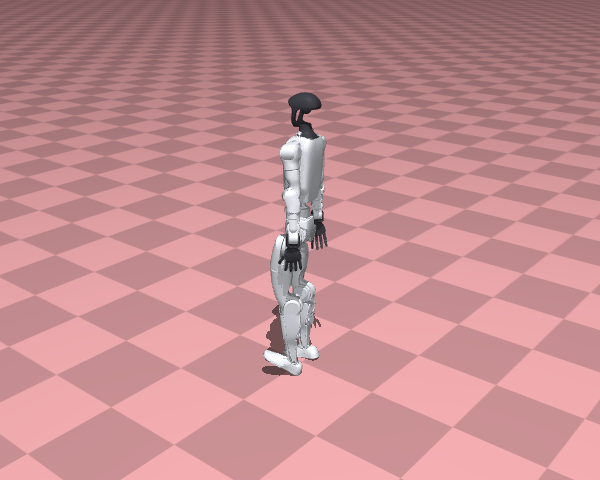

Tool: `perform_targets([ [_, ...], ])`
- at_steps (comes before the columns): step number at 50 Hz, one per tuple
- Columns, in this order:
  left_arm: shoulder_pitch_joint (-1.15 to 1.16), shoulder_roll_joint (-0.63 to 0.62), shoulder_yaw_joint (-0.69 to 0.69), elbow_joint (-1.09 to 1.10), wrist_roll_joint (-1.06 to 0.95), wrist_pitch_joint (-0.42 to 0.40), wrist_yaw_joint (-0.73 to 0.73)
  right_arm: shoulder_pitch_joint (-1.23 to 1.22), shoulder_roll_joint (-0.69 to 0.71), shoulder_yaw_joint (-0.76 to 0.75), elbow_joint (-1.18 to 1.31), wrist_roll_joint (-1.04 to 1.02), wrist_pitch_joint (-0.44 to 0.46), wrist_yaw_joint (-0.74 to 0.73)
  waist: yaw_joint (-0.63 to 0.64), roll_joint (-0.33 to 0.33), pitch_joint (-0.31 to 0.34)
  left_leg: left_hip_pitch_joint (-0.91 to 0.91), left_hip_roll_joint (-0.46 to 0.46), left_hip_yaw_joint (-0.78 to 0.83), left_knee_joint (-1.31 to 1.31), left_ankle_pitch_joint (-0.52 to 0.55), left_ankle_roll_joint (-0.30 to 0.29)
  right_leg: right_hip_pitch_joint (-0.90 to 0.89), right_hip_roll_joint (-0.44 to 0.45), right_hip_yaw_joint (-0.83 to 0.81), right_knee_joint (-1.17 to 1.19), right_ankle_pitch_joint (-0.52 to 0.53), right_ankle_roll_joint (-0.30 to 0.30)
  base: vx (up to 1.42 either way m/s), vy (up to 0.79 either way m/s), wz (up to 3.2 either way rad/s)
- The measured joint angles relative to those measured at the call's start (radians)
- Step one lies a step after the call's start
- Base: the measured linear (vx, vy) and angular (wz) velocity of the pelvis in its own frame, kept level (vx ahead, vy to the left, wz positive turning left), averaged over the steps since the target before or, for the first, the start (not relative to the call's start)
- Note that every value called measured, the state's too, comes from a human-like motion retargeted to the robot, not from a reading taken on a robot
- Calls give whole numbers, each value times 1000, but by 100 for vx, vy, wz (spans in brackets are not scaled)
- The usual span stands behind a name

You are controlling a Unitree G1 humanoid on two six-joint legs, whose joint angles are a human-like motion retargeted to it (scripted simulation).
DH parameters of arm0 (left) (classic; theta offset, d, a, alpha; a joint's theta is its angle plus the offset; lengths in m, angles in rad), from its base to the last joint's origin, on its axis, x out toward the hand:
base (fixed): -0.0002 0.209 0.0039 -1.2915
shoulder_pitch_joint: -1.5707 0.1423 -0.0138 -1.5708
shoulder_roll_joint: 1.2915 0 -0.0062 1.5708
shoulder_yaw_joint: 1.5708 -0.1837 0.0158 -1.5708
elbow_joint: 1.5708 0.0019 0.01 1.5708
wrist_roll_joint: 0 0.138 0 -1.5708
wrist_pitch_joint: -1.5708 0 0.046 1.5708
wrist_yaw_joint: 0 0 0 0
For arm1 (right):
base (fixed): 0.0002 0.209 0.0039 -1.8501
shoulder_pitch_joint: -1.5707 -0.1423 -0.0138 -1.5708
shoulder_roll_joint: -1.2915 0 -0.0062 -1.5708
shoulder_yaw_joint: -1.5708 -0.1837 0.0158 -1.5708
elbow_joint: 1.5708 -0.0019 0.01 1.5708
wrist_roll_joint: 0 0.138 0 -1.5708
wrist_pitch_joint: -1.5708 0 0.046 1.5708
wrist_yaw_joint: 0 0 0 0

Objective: In place motions

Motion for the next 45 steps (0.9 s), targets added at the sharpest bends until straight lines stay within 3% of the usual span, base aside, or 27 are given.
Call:
perform_targets([
  [23, -21, 26, -27, -23, -18, -2, 12, 27, -48, -39, -50, 0, -40, 3, 6, -52, 83, -17, -16, -2, -7, 18, 34, -29, -24, 0, 17, 22, 30, 0, 0, 0],
  [29, -41, 47, -20, -36, -45, -5, 11, 42, -71, -67, -87, 8, -78, 0, -18, -75, 141, -36, 15, 12, -15, 33, 26, -78, -8, 38, 67, 41, 36, -9, -6, -6],
  [36, -93, 111, -42, -11, -100, 4, 45, 71, -105, -113, -56, 66, -110, -17, -82, -111, 202, -89, 54, 34, -12, 63, 12, -149, 29, 205, 110, 50, 51, -16, -15, -2],
  [40, -162, 168, -103, 0, -92, 16, 63, 111, -135, -176, 9, 88, -116, -42, -70, -128, 248, -118, 69, 41, -4, 81, -3, -167, -21, 128, 94, 37, 36, -19, -23, 14],
  [43, -228, 210, -160, -20, -68, 16, 64, 155, -161, -216, 67, 108, -110, -57, -37, -161, 303, -136, 51, 34, -3, 97, -7, -171, -82, 63, 75, 74, 113, -25, -31, 13],
  [45, -291, 248, -209, -39, -42, 24, 58, 184, -171, -249, 103, 124, -107, -71, -16, -178, 359, -149, 44, 9, -2, 114, -13, -183, -92, 44, 68, 84, 98, -30, -33, 37],
])
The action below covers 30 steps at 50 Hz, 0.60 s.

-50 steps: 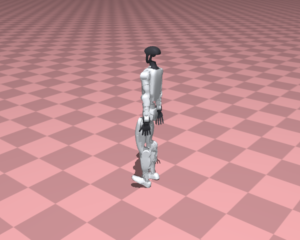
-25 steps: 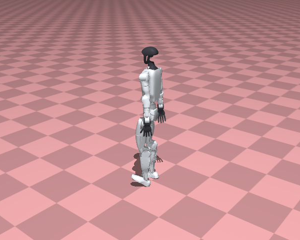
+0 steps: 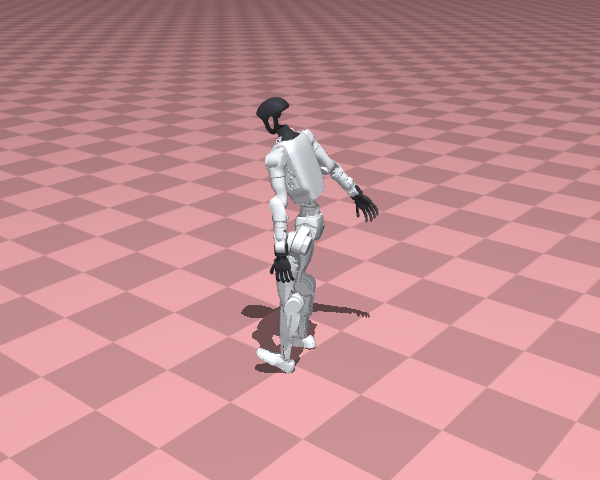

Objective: In place motions

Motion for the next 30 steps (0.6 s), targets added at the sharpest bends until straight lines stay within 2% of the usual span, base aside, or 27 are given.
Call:
perform_targets([
  [3, -99, 35, -69, -49, 87, 24, 7, 31, -4, -54, 28, 21, -5, -20, 31, -1, 82, -47, 1, -6, 0, 31, -7, -30, -18, -69, -16, 25, -6, -44, -38, 47],
  [7, -207, 67, -144, -116, 227, 54, 65, 81, -28, -105, 31, 36, -28, -60, 10, 27, 143, -135, 22, -41, -10, 73, -30, -96, 9, -59, -57, 68, -17, -46, -25, 44],
  [10, -268, 96, -147, -166, 356, 92, 83, 95, -70, -99, 31, 73, -31, -83, -36, 25, 151, -211, 37, -17, -23, 100, -36, -172, 12, -77, -86, 101, -2, -47, -13, -7],
  [13, -337, 138, -181, -215, 522, 109, 73, 110, -88, -111, 31, 125, -40, -79, -59, 28, 151, -305, 41, -24, -31, 122, -34, -281, 23, -59, -86, 126, -17, -53, -4, -10],
  [16, -405, 203, -261, -265, 711, 91, 58, 126, -108, -111, 31, 143, -53, -84, -74, 29, 151, -386, 52, -6, -38, 142, -31, -371, 39, -40, -92, 147, -28, -45, -15, -22],
  [22, -534, 372, -457, -420, 1241, 31, 14, 131, -159, -64, 31, 129, -64, -146, -143, 34, 151, -545, 81, 4, -43, 171, -24, -537, 72, -23, -110, 186, -33, -37, 0, -18],
  [24, -572, 389, -475, -437, 1350, 12, 24, 130, -170, -51, 31, 133, -65, -166, -155, 33, 151, -592, 90, 17, -44, 177, -20, -589, 85, -14, -113, 195, -37, -28, 3, -37],
  [27, -609, 364, -429, -406, 1355, 7, 54, 126, -175, -42, 31, 138, -66, -193, -163, 35, 151, -665, 104, 30, -34, 179, -10, -663, 106, -3, -117, 207, -42, -22, 4, -32],
  [30, -629, 294, -327, -330, 1154, 14, 64, 120, -169, -40, 31, 158, -77, -219, -170, 37, 151, -733, 114, 26, -21, 176, -1, -727, 122, -1, -122, 215, -43, -17, 3, -22],
])
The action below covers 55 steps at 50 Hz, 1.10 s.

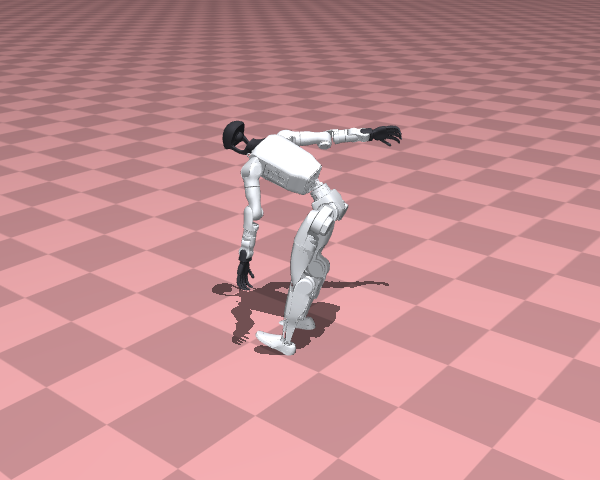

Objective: In place motions

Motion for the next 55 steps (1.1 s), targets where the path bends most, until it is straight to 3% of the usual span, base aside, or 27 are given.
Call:
perform_targets([
  [5, -38, -81, 121, 90, -415, -104, 20, -11, 1, 9, 0, 4, -25, -21, -6, -4, 0, -80, 5, 22, -13, 8, 2, -99, 13, 16, 1, 9, -7, -11, 4, -19],
  [10, -61, -85, 174, 111, -573, -115, 17, -41, -17, 32, 0, 2, -48, -54, -40, -12, 0, -149, 13, 28, -17, 4, 8, -176, 25, 15, -1, 16, -7, -3, 8, -22],
  [25, -87, -12, 208, 21, -568, -133, 73, -63, -13, 45, 0, 140, -90, -63, -132, -62, 0, -289, 43, 65, -23, -4, 12, -339, 79, 58, -3, 24, -24, -1, 5, -21],
  [43, -66, 22, 262, -2, -619, -144, 119, -128, -30, 107, 0, 141, -125, -120, -190, -129, 0, -336, 62, 105, -8, -30, 21, -427, 120, 100, 1, 34, -39, -3, 0, -16],
  [50, -54, 70, 314, -1, -645, -137, 108, -192, -24, 157, -1, 131, -135, -122, -261, -194, 0, -332, 78, 130, -5, -38, 24, -438, 138, 112, 2, 37, -37, -1, 4, -30],
  [55, -46, 95, 368, 19, -717, -149, 4, -238, -11, 189, 0, 149, -136, -119, -310, -252, 0, -317, 82, 154, -8, -43, 27, -440, 149, 115, 12, 37, -36, 5, 4, -24],
])
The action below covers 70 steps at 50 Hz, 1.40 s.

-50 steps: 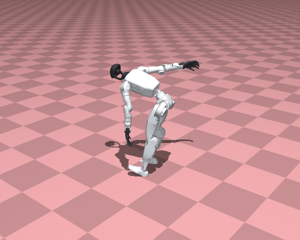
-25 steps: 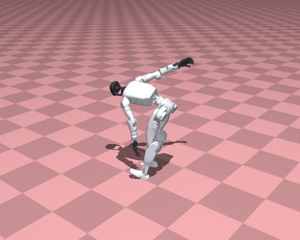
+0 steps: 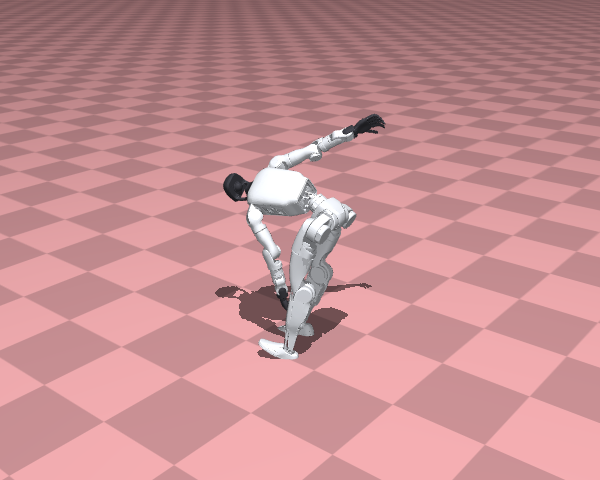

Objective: In place motions

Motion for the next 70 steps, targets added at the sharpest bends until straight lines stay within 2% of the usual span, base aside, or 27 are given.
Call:
perform_targets([
  [6, 22, -20, 47, 10, -220, -37, -60, -2, 3, 19, 0, -2, 6, -6, -9, -7, 0, 14, 1, 7, 5, 6, -2, 14, 1, 20, 6, 2, -3, -1, 1, 6],
  [14, 70, -44, 60, -29, -292, -88, 6, -3, -12, 22, 0, -19, 2, -34, 17, 33, 0, 43, -11, -17, 20, 10, -12, 54, -23, 34, 10, -2, -1, -2, 5, 19],
  [18, 98, -101, 88, -68, -360, -126, -23, -10, -10, 14, 0, -33, 1, -50, 39, 59, 0, 80, -25, -16, 26, 7, -19, 92, -42, 36, 18, -11, 3, -2, 6, 18],
  [23, 199, -262, 107, -188, -591, -181, -84, 1, 11, -6, 0, -63, 23, -61, 100, 129, 0, 155, -51, -25, 27, 12, -27, 176, -76, 25, 23, -22, 6, -2, -2, 30],
  [27, 322, -411, 106, -233, -756, -192, -97, 4, 31, 7, -6, -171, 59, -42, 165, 199, 0, 245, -78, -38, 23, 12, -30, 279, -108, 13, 25, -40, 12, 0, 0, 35],
  [35, 661, -599, 83, -219, -807, -197, -138, -18, 73, 61, -122, -464, 154, -77, 257, 332, 0, 442, -129, -83, 10, 4, -38, 518, -178, -49, 11, -80, 40, 8, -1, 37],
  [38, 787, -650, 97, -218, -814, -159, -208, -50, 89, 76, -166, -542, 171, -77, 278, 367, 0, 502, -147, -93, 5, -2, -34, 590, -205, -76, 7, -95, 56, 16, 7, 28],
  [43, 996, -675, 74, -186, -792, -73, -396, -124, 111, 94, -212, -591, 180, -48, 308, 412, 0, 585, -178, -103, -3, -8, -26, 685, -244, -108, 11, -118, 69, 17, 10, 28],
  [45, 1084, -666, 46, -174, -749, -64, -463, -158, 115, 95, -223, -588, 184, -35, 323, 432, 0, 611, -189, -109, -5, -9, -25, 717, -259, -121, 13, -127, 73, 15, 7, 36],
  [48, 1206, -650, 19, -157, -590, -98, -502, -207, 120, 83, -237, -560, 181, -6, 350, 460, 0, 637, -205, -118, -9, -5, -20, 755, -279, -139, 15, -137, 73, 12, 6, 41],
  [51, 1300, -615, 5, -101, -409, -144, -454, -260, 129, 45, -257, -530, 177, 22, 375, 487, 0, 653, -219, -125, -15, -1, -19, 781, -297, -158, 15, -144, 74, 10, 3, 40],
  [54, 1360, -584, 30, 2, -260, -144, -409, -317, 133, 13, -269, -465, 160, 53, 403, 505, 0, 660, -231, -136, -20, 3, -16, 795, -313, -172, 15, -147, 76, 5, -2, 34],
  [60, 1473, -548, 136, 187, -113, -60, -332, -467, 111, 23, -270, -400, 151, 110, 437, 525, 0, 624, -245, -149, -29, 13, -6, 769, -329, -193, 14, -144, 81, 3, 3, 24],
  [65, 1594, -529, 197, 273, -28, -19, -198, -566, 93, 41, -274, -347, 144, 132, 467, 548, 0, 569, -248, -160, -33, 25, 0, 721, -337, -211, 10, -134, 89, 4, 1, 23],
  [70, 1632, -478, 221, 350, 26, 15, -86, -621, 48, 42, -281, -293, 149, 158, 558, 590, 0, 496, -253, -180, -36, 43, 7, 659, -344, -231, 8, -125, 88, -4, -8, 34],
])
